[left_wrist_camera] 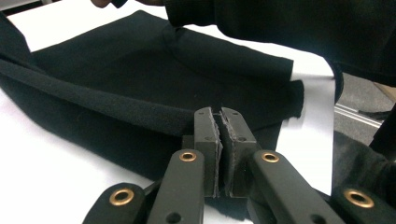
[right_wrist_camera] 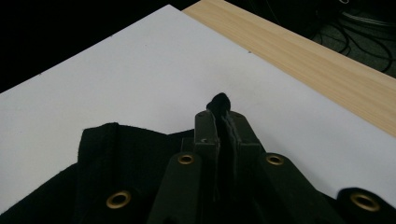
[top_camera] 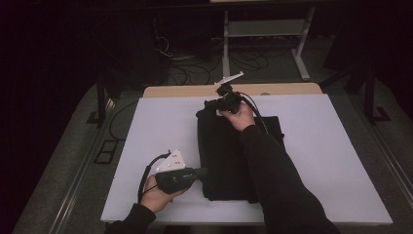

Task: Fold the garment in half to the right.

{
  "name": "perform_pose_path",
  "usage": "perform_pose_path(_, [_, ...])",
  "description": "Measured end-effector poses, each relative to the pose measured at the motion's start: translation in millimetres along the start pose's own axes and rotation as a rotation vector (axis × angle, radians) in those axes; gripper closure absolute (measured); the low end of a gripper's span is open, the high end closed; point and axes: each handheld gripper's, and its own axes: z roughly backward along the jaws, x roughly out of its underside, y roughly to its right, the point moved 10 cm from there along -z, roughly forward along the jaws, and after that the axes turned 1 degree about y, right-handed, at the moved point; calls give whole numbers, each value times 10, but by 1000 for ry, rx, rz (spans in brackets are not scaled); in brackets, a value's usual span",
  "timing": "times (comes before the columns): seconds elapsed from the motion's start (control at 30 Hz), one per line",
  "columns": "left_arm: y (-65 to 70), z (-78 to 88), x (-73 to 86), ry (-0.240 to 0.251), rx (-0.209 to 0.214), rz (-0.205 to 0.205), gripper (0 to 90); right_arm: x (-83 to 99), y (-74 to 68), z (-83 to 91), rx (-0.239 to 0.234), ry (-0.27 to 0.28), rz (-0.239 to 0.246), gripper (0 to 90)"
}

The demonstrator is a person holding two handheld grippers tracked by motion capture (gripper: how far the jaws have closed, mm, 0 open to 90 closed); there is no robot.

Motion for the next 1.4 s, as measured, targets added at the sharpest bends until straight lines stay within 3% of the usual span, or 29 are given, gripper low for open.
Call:
perform_pose_path(1.03, [282,-487,-430,57,100,-24,845,98,370,594,50,66,-41,827])
perform_pose_path(1.4, [453,-795,-621,64,158,-43,845,196,553,816,66,100,-77,826])
